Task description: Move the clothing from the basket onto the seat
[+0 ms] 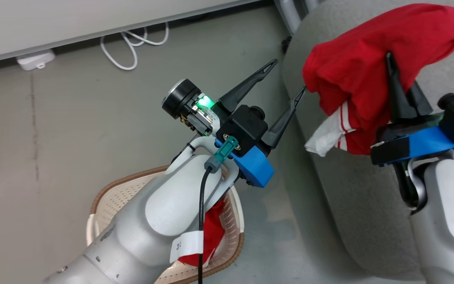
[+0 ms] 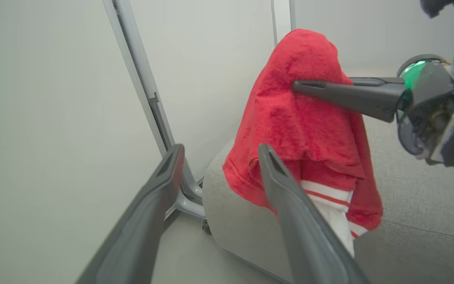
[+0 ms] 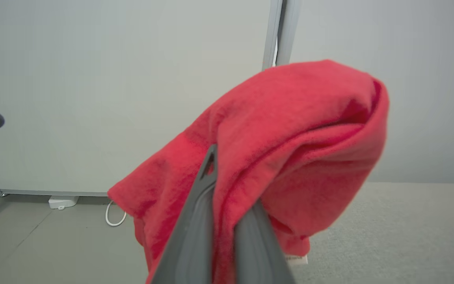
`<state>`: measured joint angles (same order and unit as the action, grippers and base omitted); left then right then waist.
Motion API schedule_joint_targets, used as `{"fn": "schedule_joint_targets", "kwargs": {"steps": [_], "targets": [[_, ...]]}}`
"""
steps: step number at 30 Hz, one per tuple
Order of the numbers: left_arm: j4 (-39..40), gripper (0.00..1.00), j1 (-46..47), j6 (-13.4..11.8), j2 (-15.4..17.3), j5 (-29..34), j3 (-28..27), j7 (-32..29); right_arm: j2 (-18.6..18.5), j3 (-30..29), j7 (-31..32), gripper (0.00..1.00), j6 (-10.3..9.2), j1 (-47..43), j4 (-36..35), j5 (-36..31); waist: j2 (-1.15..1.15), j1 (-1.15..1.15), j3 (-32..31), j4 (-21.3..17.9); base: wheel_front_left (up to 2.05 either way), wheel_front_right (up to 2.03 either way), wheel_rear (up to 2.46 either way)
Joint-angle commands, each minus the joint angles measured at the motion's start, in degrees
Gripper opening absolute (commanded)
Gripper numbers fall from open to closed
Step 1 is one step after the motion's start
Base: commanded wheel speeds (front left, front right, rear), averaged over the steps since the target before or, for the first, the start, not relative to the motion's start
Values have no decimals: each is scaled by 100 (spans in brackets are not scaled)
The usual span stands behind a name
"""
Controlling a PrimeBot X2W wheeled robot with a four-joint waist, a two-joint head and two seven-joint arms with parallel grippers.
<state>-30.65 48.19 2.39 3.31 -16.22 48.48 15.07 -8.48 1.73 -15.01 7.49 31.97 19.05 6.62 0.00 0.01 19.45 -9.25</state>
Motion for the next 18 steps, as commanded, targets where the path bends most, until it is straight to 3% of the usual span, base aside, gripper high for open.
{"fn": "schedule_joint_targets", "kwargs": {"steps": [1, 18], "targets": [[-21, 100, 79, 20, 27, 34, 11, 16, -8, -103, -26, 0, 1, -81, -77, 3, 0, -1, 135, -217, 0, 0, 0], [-180, 100, -24, 205, -8, 136, 394, 16, 150, -1429, -26, 0, 1, -998, -632, 5, 0, -1, 343, -1126, 0, 0, 0]]}}
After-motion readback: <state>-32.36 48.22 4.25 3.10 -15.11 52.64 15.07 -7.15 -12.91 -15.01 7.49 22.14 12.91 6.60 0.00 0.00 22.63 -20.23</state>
